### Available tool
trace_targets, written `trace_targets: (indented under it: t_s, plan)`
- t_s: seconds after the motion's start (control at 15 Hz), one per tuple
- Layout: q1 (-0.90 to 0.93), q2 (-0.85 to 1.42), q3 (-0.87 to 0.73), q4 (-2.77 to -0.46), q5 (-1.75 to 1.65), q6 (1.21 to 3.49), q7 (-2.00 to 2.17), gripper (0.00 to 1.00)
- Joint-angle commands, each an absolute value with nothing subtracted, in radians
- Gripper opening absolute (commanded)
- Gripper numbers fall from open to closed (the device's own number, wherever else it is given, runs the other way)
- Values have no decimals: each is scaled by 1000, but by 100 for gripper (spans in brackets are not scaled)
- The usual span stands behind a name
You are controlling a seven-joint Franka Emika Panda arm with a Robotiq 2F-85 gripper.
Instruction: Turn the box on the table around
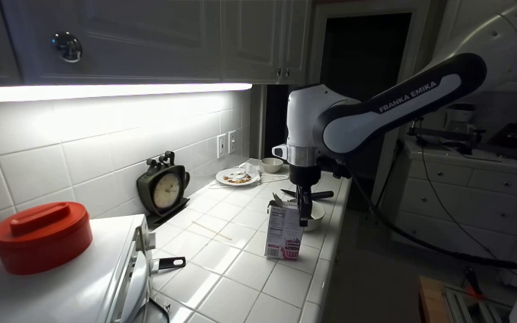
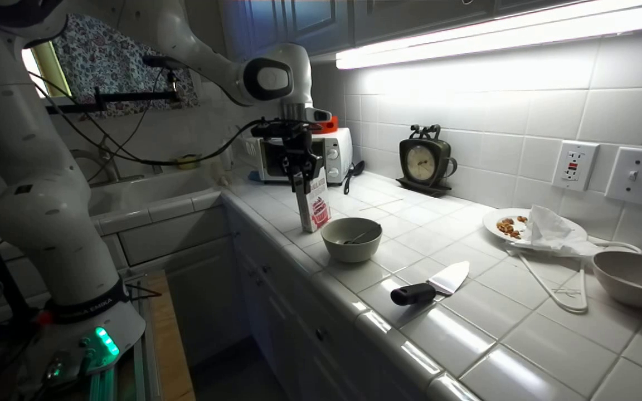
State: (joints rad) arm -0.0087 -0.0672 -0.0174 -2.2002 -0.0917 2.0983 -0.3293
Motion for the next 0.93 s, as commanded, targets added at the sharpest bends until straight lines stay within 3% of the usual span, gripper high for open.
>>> trace_targets:
  t_s: [0.0,0.27,0.33,0.87]
  plan:
    - [-14,-129,-29,-2230,-2,2086,-270,16]
    - [-12,-154,-40,-2241,65,2106,-257,16]
    - [-13,-104,-37,-2205,20,2094,-266,41]
    - [-12,-122,-39,-2220,34,2095,-263,41]
